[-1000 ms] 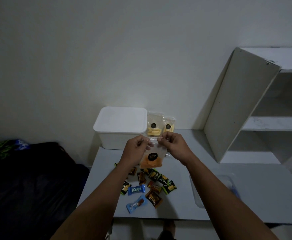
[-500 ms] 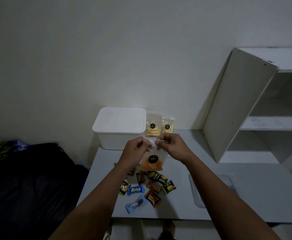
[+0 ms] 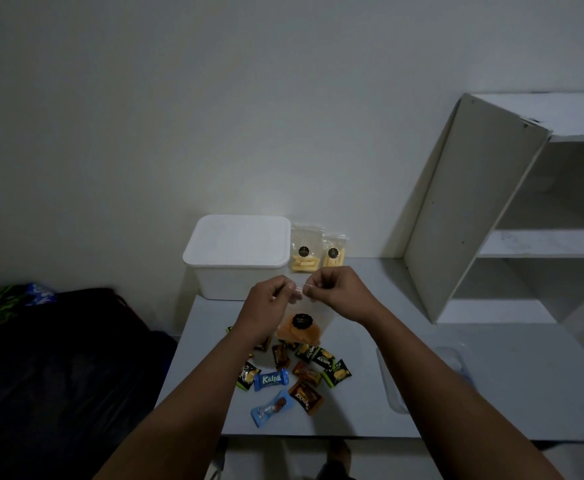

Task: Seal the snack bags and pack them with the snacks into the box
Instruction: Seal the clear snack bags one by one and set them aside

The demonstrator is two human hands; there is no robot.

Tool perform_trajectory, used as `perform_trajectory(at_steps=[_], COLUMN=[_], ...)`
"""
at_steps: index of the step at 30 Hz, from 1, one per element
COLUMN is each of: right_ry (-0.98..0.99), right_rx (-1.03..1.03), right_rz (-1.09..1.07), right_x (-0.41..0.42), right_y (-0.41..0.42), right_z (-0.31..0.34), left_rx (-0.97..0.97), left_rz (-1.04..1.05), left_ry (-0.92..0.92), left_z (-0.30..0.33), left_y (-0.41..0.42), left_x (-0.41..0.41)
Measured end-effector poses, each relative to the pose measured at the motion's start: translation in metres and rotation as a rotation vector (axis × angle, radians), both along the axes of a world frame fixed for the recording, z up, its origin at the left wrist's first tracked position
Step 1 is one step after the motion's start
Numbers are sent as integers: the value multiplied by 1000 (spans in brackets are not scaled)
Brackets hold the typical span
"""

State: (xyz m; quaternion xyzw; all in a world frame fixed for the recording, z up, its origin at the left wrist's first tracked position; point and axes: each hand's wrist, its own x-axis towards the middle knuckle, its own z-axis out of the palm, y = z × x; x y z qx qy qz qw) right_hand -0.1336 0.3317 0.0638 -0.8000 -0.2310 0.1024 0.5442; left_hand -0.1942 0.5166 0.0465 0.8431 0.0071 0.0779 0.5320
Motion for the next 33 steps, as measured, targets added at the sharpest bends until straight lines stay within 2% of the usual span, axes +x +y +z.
perform_trajectory(at_steps=[7,13,18,21,24,28,33], right_ry=[-34,-20,16,27,101,263,370], right_rx=[-21,-15,-6,0,49,138,226], right_rz=[39,23,9,-46,-122,-102,-11], right_x=[-1,-2,-3,-3,-1,-7,-20], right_y=[4,1,-1,4,5,4,11], right_z=[3,1,-2,-5,-8,-7,-4], left_rx=[-34,33,6,51,-41,-239,-344], left_rz=[-25,-2,10,127,218,-17,-26], left_ry=[-9,-28,-32,-88,-50,149,186], left_z=[5,0,-1,-3,1,7,13], left_y=[-2,5,2,-3,-5,-7,-14], left_x=[-2,-4,-5,-6,-5,-6,-8])
